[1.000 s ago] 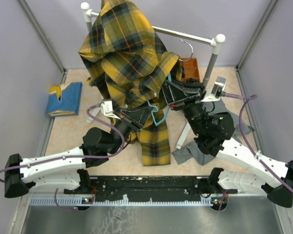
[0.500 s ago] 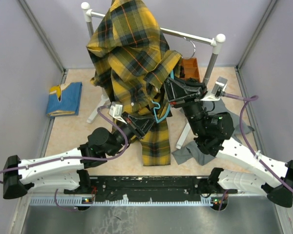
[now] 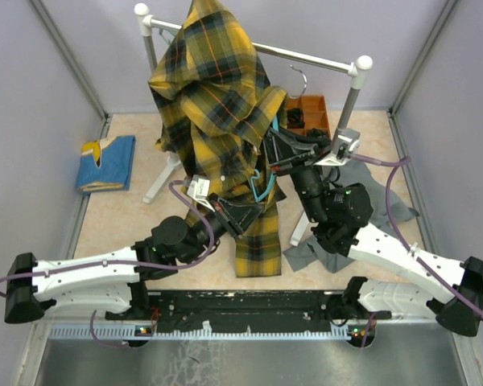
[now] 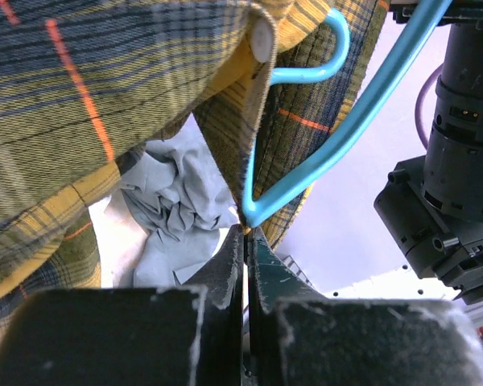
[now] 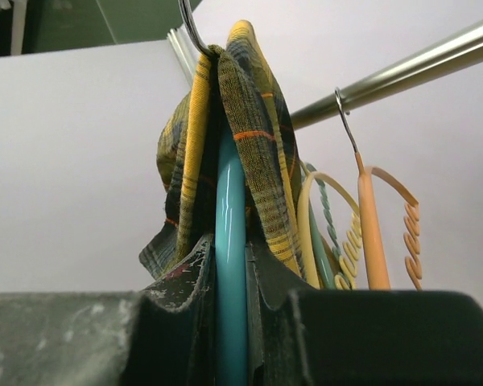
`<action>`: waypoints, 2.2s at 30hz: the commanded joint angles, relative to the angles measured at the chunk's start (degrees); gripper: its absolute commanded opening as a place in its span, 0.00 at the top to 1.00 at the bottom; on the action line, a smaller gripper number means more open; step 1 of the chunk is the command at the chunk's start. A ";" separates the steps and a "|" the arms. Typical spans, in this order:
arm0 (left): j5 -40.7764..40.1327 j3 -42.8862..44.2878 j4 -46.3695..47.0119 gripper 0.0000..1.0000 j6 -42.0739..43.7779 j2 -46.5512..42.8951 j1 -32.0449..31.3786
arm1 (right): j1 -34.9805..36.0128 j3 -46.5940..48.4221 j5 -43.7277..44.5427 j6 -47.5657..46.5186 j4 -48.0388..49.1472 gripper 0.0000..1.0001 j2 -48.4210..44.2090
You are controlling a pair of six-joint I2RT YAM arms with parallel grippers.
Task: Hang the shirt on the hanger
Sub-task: Hang the shirt on the hanger.
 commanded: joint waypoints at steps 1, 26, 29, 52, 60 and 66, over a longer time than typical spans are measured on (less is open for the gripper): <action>-0.91 -0.78 -6.40 1.00 -0.73 2.13 -4.55 | 0.02 2.92 1.99 -4.05 14.97 1.00 -0.54; -6.46 -2.04 -12.49 1.00 -8.40 -0.07 -11.06 | 0.02 2.72 -1.66 -9.37 12.15 1.00 -0.54; -5.63 1.64 -11.79 1.00 -6.81 3.85 -12.42 | 0.00 1.88 -1.90 -9.13 12.53 1.00 -0.24; -8.33 16.49 -16.80 1.00 2.41 3.36 -18.72 | -0.02 -6.74 -14.75 -10.04 -8.32 1.00 -14.27; -7.51 23.60 -18.60 1.00 6.11 5.12 -19.54 | 0.00 -6.50 -19.81 -8.98 -17.00 1.00 -17.30; -9.50 25.25 -21.40 1.00 7.69 2.30 -19.87 | 0.00 -3.66 -19.11 -12.41 -28.44 1.00 -20.64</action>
